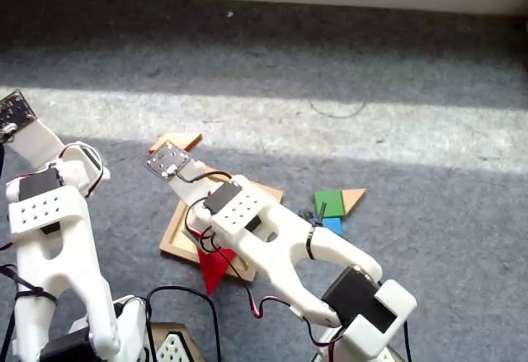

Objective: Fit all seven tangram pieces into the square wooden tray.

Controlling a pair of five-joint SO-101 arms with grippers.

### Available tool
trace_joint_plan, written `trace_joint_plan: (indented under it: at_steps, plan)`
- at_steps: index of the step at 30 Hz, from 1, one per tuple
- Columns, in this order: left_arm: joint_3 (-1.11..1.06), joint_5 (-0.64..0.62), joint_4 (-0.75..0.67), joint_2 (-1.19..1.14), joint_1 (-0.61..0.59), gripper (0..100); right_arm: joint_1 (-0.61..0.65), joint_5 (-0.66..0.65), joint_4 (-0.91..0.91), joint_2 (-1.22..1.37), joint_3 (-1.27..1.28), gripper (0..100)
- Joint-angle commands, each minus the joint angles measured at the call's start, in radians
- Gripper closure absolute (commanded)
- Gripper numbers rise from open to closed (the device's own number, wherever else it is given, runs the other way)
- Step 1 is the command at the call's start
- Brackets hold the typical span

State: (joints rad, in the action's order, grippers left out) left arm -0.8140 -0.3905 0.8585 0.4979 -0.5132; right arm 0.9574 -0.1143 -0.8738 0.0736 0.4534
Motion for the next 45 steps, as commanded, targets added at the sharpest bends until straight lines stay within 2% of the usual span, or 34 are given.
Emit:
trace_joint_plan:
  at_steps: [1,7,14,26,30,35,40,45]
  plan:
    - [0.027,-0.006,-0.015,0.031,-0.005,82,-0.008,-0.011,0.008,-0.036,-0.025,89.0]
    - [0.027,-0.006,-0.015,0.031,-0.005,82,0.044,-0.008,-0.085,-0.133,-0.022,89.0]
    - [0.027,-0.006,-0.015,0.031,-0.005,82,0.048,-0.011,-0.140,-0.173,-0.018,89.0]
    - [0.027,-0.005,-0.015,0.031,-0.005,82,0.044,-0.015,-0.142,-0.170,0.050,89.0]
    - [0.027,-0.003,-0.015,0.030,-0.005,82,0.042,-0.101,-0.136,-0.170,0.079,89.0]
    - [0.027,-0.003,-0.015,0.030,-0.004,82,0.042,-0.124,-0.134,-0.168,0.081,89.0]
    - [0.027,-0.003,-0.015,0.030,-0.004,82,0.021,-0.126,-0.134,-0.048,0.074,89.0]
    - [0.027,-0.003,-0.017,0.030,-0.004,82,-0.002,-0.126,-0.171,0.105,-0.114,89.0]
